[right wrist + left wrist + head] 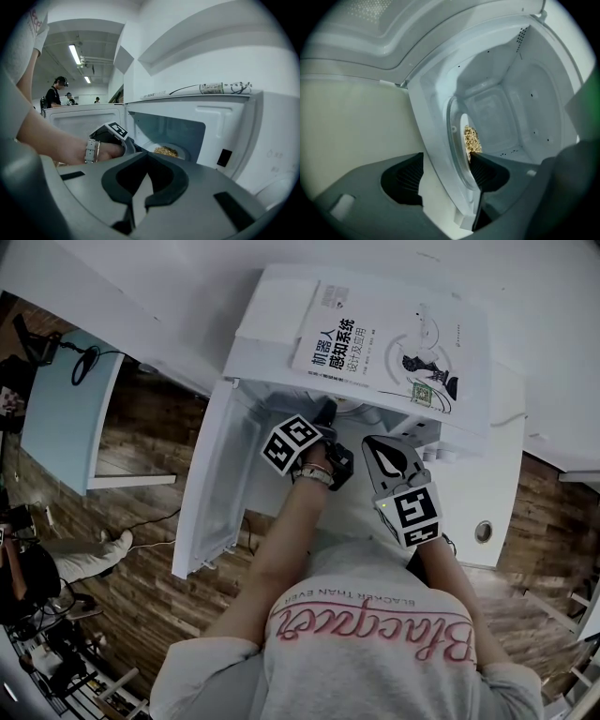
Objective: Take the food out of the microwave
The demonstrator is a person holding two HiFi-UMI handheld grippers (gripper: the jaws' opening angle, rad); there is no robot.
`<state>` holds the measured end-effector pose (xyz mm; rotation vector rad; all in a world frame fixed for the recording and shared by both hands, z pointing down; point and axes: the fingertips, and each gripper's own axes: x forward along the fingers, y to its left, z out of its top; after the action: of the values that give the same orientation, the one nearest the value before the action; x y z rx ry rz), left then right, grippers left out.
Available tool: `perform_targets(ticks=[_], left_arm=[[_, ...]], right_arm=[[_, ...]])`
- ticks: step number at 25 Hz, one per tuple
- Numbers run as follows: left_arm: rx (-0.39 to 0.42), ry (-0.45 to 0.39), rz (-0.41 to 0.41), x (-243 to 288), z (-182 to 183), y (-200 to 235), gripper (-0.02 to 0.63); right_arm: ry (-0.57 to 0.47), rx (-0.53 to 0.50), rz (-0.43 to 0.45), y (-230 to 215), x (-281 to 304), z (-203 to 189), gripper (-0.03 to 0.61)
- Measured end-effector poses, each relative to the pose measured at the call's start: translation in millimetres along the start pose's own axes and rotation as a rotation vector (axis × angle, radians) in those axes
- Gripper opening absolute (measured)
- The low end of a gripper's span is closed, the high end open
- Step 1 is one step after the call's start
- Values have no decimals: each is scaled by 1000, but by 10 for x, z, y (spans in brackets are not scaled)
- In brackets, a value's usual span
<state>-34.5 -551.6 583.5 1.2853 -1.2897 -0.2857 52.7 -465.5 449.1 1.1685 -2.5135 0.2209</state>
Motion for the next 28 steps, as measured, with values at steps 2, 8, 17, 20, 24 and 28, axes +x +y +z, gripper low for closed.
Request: perform_targets(ticks=[2, 8, 17, 20, 24, 28], left_arm=[[-9, 6, -7, -34, -24, 17, 313], [-39, 54, -41, -126, -115, 68, 310], [37, 20, -102, -245, -85, -138, 80], [-10, 16, -131, -251, -79, -159, 49], [-105, 10, -208, -288, -61, -181, 25], [-110, 4, -279, -340, -42, -257, 12]], right_arm=[[1, -11, -3, 9, -10, -8, 11], [-5, -27, -2, 79, -37, 19, 9], [-10, -46, -14, 123, -90, 44, 11], [-11, -53, -19, 131, -111, 51, 11], [-13, -56, -24, 143, -136, 60, 9], [-15, -64, -31, 164, -157, 69, 11]])
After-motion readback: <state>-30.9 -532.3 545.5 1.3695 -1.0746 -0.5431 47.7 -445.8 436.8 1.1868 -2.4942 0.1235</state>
